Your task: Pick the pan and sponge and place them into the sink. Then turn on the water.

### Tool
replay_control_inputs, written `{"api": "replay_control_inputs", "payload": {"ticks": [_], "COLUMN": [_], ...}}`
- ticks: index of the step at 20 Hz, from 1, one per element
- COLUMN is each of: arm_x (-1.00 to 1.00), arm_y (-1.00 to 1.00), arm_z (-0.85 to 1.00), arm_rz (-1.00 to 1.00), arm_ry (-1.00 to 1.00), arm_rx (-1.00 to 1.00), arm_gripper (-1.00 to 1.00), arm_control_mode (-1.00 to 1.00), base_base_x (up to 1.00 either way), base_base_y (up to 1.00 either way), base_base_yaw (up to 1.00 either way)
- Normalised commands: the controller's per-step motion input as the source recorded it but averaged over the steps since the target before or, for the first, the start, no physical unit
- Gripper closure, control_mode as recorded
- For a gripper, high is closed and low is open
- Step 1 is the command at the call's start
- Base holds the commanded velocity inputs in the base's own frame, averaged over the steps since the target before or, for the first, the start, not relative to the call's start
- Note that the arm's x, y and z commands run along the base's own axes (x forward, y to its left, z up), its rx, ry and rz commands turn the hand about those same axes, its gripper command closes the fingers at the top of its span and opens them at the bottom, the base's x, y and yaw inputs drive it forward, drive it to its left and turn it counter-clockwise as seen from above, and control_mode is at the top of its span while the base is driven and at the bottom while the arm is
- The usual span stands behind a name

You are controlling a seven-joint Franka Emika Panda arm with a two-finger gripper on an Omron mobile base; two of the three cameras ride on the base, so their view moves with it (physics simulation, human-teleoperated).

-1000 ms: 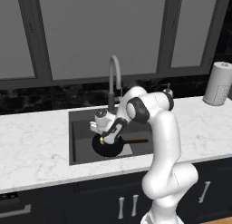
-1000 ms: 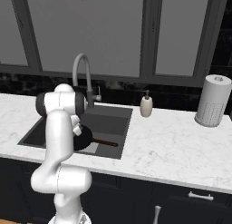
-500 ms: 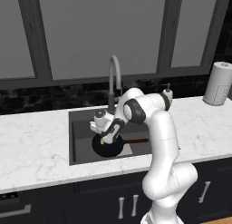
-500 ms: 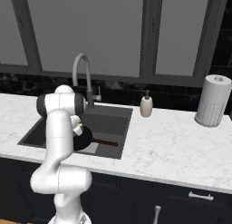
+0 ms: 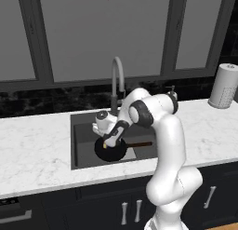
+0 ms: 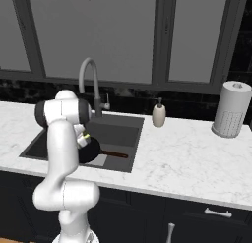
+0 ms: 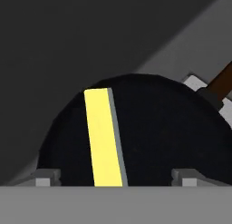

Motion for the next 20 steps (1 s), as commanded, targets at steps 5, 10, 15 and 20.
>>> {"api": "replay_control_inputs", "payload": {"ticks": [5, 10, 15, 20], "arm_x": [-0.47, -0.4, -0.2, -0.17], "arm_y": [0.0, 0.0, 0.0, 0.0], "arm_z": [0.53, 0.58, 0.71, 0.83], "arm_rz": [-0.02, -0.03, -0.02, -0.01], "arm_ry": [-0.14, -0.2, -0.16, -0.16], "arm_rx": [0.0, -0.02, 0.0, -0.01], "arm_gripper": [-1.0, -1.0, -1.0, -1.0], "arm_control_mode": [-1.0, -1.0, -1.0, -1.0], "base_base_x": [0.0, 0.0, 0.0, 0.0], "base_base_y": [0.0, 0.0, 0.0, 0.0], "base_base_yaw": [0.0, 0.0, 0.0, 0.0]}}
